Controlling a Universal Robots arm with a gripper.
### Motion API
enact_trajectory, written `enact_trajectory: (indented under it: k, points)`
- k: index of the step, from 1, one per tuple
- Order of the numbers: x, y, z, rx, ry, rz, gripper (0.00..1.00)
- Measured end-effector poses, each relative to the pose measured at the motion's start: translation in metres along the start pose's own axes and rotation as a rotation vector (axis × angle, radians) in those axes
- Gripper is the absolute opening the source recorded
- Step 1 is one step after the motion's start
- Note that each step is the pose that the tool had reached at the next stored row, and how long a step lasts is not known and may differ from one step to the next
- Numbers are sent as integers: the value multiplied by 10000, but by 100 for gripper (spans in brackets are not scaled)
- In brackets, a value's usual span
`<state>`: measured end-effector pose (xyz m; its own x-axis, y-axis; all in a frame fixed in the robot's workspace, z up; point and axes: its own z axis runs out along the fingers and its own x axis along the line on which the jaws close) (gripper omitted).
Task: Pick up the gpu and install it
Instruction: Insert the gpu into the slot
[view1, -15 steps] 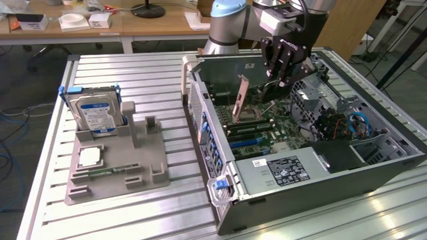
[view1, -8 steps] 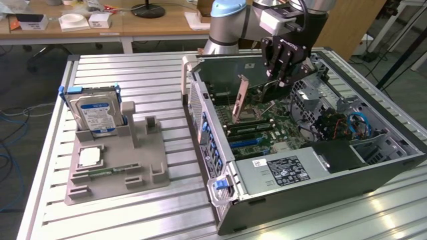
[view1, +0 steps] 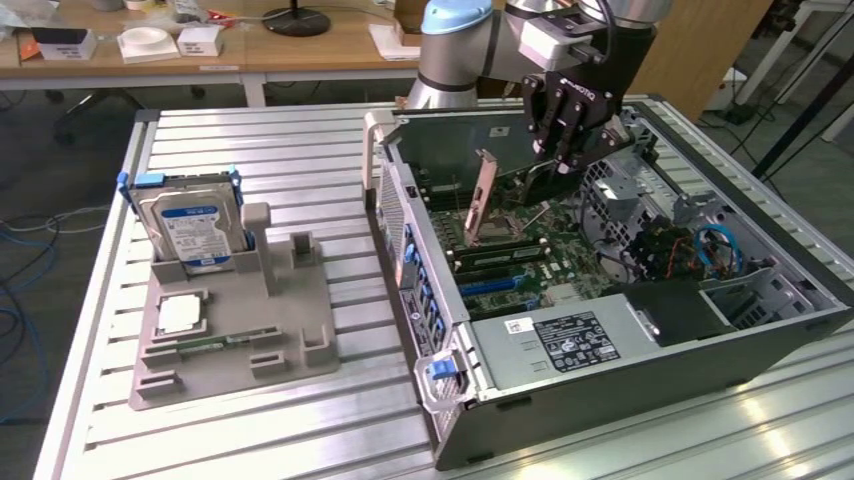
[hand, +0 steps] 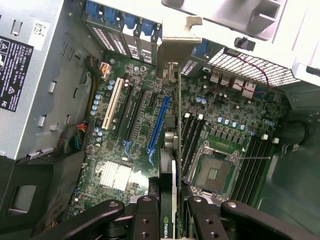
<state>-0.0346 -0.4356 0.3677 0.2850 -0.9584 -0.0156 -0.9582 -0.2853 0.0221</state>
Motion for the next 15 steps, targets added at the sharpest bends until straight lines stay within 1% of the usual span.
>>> enact_trajectory:
  k: [4,7,15]
  points:
    - [0,0,0,0,0,28,26]
    - [0,0,1,3,-4,175,26]
    - [0,1,5,20,-29,1299,26]
